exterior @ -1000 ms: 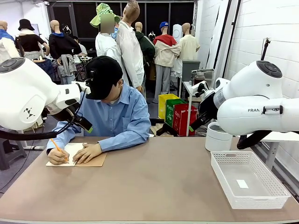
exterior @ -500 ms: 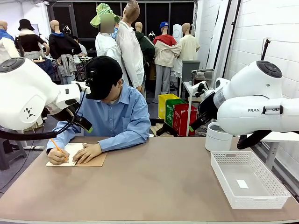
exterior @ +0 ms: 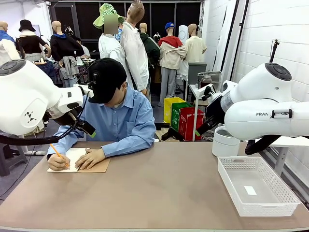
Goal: Sort the paper based on its condition.
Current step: If a person hands you a paper, place it in the Organizing basket , and if it's crumpled, put it in the Trash can.
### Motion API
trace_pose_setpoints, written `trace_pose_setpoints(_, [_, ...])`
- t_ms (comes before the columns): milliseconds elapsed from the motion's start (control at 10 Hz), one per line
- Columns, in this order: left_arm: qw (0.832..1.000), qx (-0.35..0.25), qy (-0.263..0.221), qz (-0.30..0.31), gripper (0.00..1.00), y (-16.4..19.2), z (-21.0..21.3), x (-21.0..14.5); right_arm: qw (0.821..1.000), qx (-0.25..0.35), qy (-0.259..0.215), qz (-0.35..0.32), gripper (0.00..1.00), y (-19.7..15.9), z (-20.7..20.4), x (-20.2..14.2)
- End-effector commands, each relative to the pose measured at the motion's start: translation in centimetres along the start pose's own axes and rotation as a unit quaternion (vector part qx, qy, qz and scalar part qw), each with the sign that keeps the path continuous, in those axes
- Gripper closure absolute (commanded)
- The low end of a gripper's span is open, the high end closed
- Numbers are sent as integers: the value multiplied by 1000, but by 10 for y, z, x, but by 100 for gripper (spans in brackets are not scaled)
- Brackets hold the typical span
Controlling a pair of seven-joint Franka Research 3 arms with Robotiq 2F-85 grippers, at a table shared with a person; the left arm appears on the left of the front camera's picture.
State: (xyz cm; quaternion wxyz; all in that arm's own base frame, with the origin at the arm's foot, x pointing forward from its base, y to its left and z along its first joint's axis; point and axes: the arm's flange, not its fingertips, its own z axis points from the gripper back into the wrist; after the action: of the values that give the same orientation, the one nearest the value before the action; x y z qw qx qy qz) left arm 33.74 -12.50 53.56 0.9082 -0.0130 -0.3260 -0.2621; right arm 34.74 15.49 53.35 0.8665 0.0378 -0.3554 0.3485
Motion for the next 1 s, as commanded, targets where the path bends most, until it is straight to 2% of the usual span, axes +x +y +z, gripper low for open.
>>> trace_pose_setpoints(0, [1000,0,4,0,0,0,-1,-1,1000,3,-1,-1,0,-1,0,0])
trace_pose_setpoints(900, [1000,0,4,0,0,0,-1,-1,1000,3,-1,-1,0,-1,0,0])
